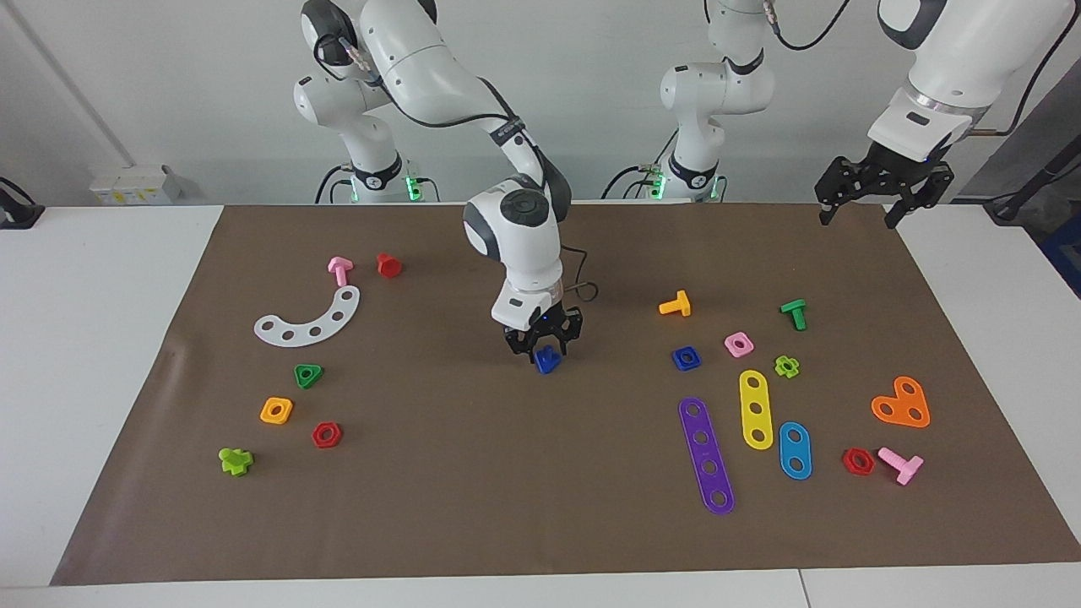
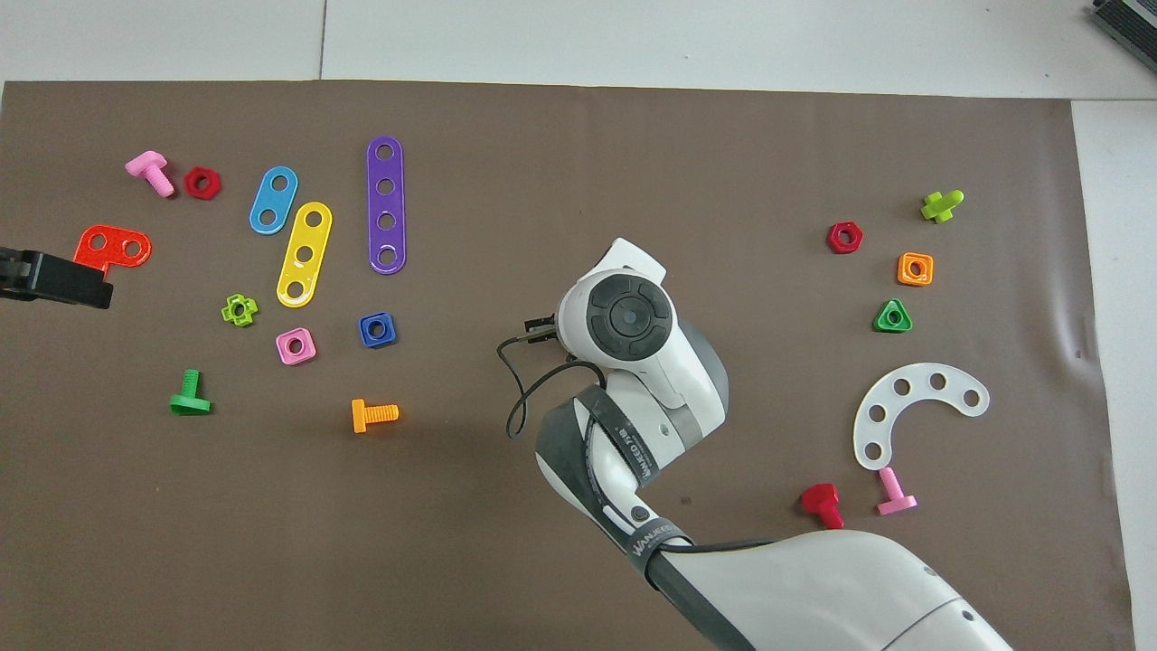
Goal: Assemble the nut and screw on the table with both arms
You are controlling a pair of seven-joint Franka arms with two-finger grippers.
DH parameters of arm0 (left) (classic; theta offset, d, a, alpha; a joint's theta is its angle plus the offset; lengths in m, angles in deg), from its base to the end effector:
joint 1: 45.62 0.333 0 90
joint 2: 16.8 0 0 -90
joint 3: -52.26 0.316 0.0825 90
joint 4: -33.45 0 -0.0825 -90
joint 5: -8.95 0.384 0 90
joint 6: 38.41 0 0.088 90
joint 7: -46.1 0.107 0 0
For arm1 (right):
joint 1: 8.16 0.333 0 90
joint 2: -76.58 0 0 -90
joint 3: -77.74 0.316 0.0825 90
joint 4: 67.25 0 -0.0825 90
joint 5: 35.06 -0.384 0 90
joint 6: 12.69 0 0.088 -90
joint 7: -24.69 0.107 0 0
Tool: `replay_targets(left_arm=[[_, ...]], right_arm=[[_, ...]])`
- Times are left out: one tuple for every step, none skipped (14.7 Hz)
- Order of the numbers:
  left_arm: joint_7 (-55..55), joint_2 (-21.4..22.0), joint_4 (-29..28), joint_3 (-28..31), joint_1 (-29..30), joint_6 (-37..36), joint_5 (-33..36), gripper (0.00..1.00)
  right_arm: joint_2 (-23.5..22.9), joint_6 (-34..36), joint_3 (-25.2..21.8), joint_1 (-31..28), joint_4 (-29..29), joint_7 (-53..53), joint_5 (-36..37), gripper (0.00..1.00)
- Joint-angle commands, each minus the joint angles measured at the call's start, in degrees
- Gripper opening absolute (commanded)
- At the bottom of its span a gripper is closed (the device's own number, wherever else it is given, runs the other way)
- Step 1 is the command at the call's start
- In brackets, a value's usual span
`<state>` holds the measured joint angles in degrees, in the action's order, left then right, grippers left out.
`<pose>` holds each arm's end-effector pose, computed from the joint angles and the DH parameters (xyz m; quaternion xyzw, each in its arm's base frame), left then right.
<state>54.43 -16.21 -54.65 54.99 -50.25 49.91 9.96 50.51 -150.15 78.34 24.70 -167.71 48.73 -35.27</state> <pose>0.5486 -0.0161 0.6432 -0.9960 0.0888 -0.0066 0.0089 0.5655 0.3729 0.3300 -0.9922 -0.0798 -0.0818 0.0490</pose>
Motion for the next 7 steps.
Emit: replay_targets(left_arm=[[0.20,1.08,-1.12,-0.44,0.58,-0.26,0.22,1.00],[0.37,1.08,-1.12,-0.44,0.58,-0.35,0.22,1.00],[0.37,1.52,-1.72,-0.44,0.32,-1.13,0.22,1.00],[0.20,2.04,-2.25,-0.53,-0.03,-1.23,0.22,1.00],[0.20,2.05,-2.26,-0.53,-0.12,-1.40,0.22,1.00],[0.11,2.05,-2.26,-0.53,0.06,-1.23,0.22,1.00],[-0.07,2.05,-2.26,-0.53,0.23,-0.97,0.22,1.00]], right_arm=[[7.59,6.31,0.10,-4.98,-1.22,1.71,1.01,1.00],[9.88,8.33,0.10,-7.26,-1.22,1.53,1.01,1.00],[11.56,10.44,0.10,-9.72,-1.14,1.18,1.01,1.00],[13.23,12.12,0.10,-12.01,-0.96,0.92,1.01,1.00],[14.90,13.00,0.10,-14.38,-0.96,0.92,1.01,1.00],[16.39,13.97,0.10,-16.75,-0.87,0.83,1.01,1.00],[18.15,14.50,0.01,-18.69,-0.70,0.83,1.01,1.00]])
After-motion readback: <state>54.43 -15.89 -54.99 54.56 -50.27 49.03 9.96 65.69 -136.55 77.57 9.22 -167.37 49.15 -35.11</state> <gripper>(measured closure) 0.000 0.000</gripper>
